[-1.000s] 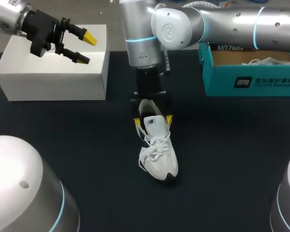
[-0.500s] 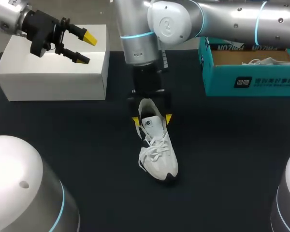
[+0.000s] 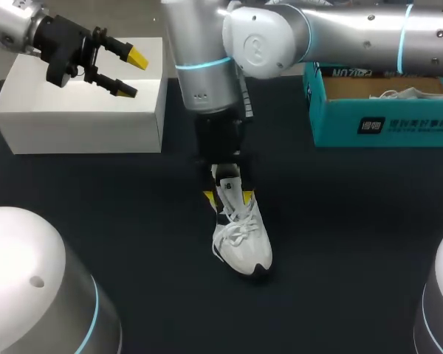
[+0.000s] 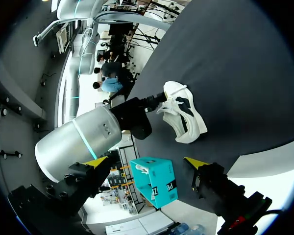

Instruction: Take the shoe out of the shoebox, open the shoe tongue, remove and reinsert the insole, then place the shoe into the shoebox

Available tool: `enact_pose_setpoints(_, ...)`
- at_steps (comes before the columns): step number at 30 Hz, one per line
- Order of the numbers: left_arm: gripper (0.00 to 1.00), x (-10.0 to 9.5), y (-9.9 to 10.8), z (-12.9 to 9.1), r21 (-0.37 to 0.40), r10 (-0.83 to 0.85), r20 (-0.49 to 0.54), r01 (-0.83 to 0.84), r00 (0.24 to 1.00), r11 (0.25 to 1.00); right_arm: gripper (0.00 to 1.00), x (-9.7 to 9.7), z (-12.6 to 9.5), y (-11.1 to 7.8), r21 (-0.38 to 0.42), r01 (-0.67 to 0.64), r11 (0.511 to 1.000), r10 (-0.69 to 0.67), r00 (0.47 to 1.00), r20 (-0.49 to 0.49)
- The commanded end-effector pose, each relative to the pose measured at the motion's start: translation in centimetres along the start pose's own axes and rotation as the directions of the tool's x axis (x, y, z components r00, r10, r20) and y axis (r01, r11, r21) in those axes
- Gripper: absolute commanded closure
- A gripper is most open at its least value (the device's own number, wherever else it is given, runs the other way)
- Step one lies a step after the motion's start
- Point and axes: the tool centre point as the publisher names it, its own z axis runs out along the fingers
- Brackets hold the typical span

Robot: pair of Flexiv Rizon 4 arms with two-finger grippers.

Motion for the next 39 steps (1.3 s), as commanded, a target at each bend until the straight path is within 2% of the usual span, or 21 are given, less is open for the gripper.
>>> enact_pose_setpoints(1, 0.00, 0.0, -0.1, 0.0, -0.001, 0.001, -0.003, -0.001, 1.000, 1.000, 1.00, -1.0, 0.6, -0.2, -0.044, -0.003, 0.999, 0.001, 0.999, -0.052)
enact_pose_setpoints(8, 0.00, 0.0, -0.1, 0.0, -0.001, 0.001, -0.003, -0.001, 1.000, 1.000, 1.00, -0.9, 0.1, 2.3, -0.109, 0.047, 0.993, -0.055, 0.996, -0.073)
enact_pose_setpoints(19, 0.00, 0.0, -0.1, 0.0, -0.001, 0.001, -0.003, -0.001, 1.000, 1.000, 1.00, -0.3, 0.0, 6.0, -0.147, 0.166, 0.975, -0.176, 0.983, -0.056)
enact_pose_setpoints(27, 0.00, 0.0, -0.1, 0.0, -0.001, 0.001, -0.003, -0.001, 1.000, 1.000, 1.00, 0.2, 1.0, 8.0, -0.125, 0.190, 0.974, -0.201, 0.976, -0.079)
enact_pose_setpoints(31, 0.00, 0.0, -0.1, 0.0, -0.001, 0.001, -0.003, -0.001, 1.000, 1.000, 1.00, 0.6, 0.3, 7.5, -0.128, 0.188, 0.974, -0.196, 0.979, -0.060)
enact_pose_setpoints(39, 0.00, 0.0, -0.1, 0.0, -0.001, 0.001, -0.003, -0.001, 1.000, 1.000, 1.00, -0.1, -0.5, 4.8, -0.100, 0.160, 0.982, -0.161, 0.987, -0.003)
